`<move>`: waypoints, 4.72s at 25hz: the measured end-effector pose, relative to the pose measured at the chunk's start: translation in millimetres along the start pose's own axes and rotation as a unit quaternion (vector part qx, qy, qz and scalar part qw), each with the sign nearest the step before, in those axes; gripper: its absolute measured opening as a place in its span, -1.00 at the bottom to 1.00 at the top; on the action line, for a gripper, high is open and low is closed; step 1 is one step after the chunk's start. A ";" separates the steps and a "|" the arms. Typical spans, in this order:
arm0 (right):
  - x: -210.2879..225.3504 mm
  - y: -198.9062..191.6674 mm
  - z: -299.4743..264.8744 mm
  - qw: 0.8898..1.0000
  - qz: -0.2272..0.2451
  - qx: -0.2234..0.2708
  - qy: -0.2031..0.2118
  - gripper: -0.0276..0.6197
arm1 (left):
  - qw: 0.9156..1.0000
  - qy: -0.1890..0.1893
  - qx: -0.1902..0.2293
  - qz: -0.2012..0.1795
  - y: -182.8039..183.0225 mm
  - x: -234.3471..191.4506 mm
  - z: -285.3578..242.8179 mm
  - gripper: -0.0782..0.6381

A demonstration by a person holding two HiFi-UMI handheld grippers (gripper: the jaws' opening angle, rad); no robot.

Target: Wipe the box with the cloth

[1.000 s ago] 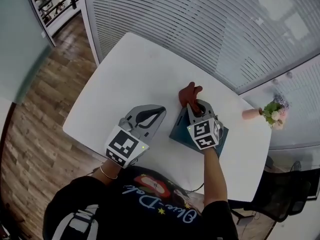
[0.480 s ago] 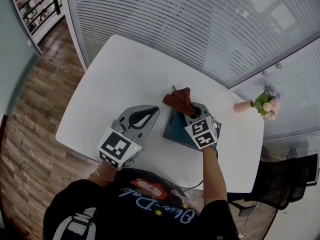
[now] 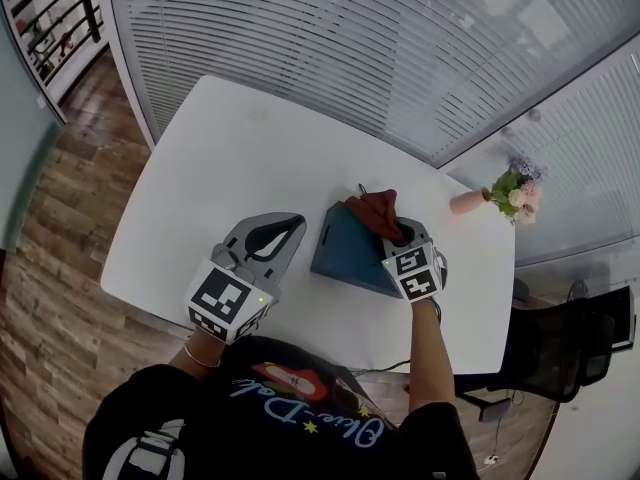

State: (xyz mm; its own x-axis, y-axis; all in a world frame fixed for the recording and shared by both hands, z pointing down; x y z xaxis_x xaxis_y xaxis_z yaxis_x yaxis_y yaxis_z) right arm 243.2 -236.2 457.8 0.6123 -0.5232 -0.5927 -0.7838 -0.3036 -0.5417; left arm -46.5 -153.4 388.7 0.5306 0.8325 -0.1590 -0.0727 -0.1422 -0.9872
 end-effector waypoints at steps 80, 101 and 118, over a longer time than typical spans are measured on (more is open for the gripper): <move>20.3 -58.4 42.3 0.984 0.017 -0.079 -0.161 -0.82 | 1.000 -0.004 -0.019 -0.008 -1.5 7.8 4.3 -0.77; 48.8 -18.5 98.1 0.955 -0.060 0.022 -0.289 -0.82 | 1.000 -0.011 -0.019 -0.008 -1.6 12.6 2.7 -0.77; -57.3 70.7 65.0 0.985 -0.013 0.145 -0.090 -0.82 | 1.000 -0.002 -0.021 -0.007 -0.1 11.9 6.9 -0.77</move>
State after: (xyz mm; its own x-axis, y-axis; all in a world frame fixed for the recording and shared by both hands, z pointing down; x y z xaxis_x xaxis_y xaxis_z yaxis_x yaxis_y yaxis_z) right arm 159.5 -175.9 414.7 0.6603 -0.3609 -0.6586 -0.7215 -0.0616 -0.6897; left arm -45.9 -139.8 386.8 0.5277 0.8369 -0.1454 -0.0300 -0.1527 -0.9878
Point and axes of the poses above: the fingertips, and each gripper's own axes: z backward along the fingers, x to its right, y out of its top, the point moved 10 cm from there along z, backward along the fingers, and after that the axes turned 14 degrees about -y, right-handed, at the moved point
